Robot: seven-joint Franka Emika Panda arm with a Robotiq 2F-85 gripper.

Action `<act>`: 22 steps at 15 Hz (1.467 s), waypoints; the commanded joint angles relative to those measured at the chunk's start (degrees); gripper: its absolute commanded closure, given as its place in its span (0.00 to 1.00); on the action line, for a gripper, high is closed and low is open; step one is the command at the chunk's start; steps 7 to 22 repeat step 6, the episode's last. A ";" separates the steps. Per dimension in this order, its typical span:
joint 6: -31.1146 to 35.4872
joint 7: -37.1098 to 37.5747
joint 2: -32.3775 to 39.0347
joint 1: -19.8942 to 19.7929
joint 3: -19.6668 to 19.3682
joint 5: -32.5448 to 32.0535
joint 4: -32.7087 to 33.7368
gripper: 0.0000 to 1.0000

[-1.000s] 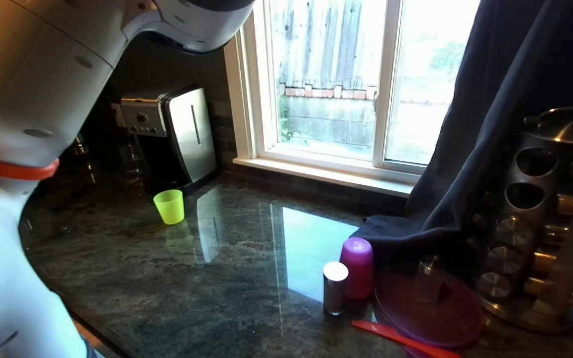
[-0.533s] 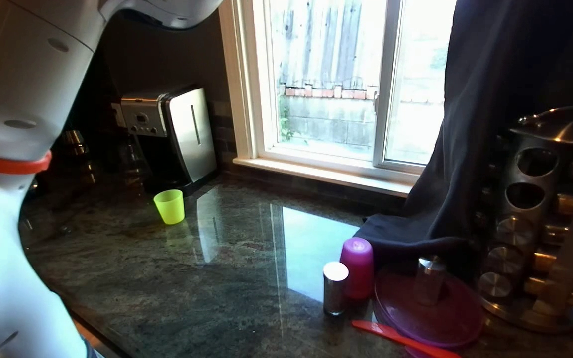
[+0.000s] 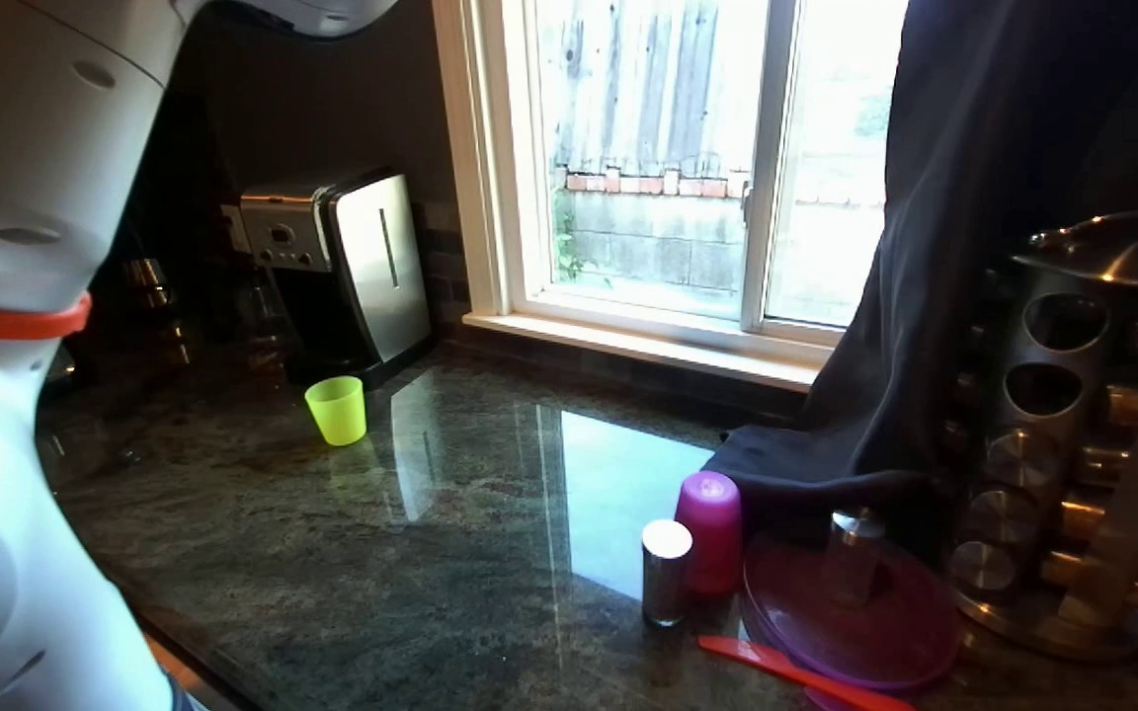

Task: Pull the curtain to the right

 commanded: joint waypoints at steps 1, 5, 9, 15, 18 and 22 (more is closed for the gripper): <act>-6.72 -7.24 -2.76 0.93 0.08 6.30 -1.51 0.00; -5.22 -6.20 -1.36 1.55 -1.94 5.90 0.00 0.00; -5.24 -6.34 -1.37 1.54 -1.92 5.99 -0.03 0.00; -5.24 -6.34 -1.37 1.54 -1.92 5.99 -0.03 0.00; -5.24 -6.34 -1.37 1.54 -1.92 5.99 -0.03 0.00; -5.24 -6.34 -1.37 1.54 -1.92 5.99 -0.03 0.00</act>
